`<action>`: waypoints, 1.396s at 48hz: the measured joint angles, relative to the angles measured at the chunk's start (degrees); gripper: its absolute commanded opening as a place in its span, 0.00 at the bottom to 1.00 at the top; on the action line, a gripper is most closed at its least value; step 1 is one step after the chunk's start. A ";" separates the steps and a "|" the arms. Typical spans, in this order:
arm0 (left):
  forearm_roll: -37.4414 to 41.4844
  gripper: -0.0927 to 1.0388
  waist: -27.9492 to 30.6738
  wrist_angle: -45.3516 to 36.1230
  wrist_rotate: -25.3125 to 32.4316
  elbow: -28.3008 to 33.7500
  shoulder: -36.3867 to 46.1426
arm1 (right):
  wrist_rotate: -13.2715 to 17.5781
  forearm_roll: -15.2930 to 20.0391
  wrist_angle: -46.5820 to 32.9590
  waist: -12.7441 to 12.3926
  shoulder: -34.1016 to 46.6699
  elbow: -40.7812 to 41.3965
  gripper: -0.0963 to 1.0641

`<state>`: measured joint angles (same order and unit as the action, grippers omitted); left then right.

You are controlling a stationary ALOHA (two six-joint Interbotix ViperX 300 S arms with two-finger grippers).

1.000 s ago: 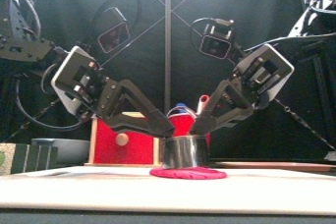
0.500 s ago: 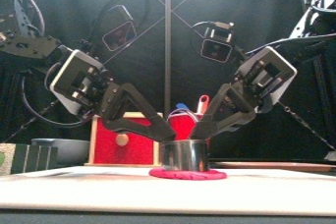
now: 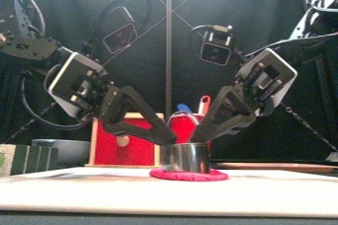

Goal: Get the cutter from the drawer then cut the dough then place the extra dough in the bowl
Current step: Cut the dough

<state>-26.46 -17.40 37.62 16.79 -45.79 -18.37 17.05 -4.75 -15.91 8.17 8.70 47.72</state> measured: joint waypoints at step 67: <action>-4.04 0.49 0.09 -4.48 0.09 1.41 -0.44 | -0.09 1.14 3.43 1.67 1.05 0.18 0.46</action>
<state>-30.50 -17.31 33.13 16.88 -44.38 -18.81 16.96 -3.60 -12.48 9.84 9.76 47.90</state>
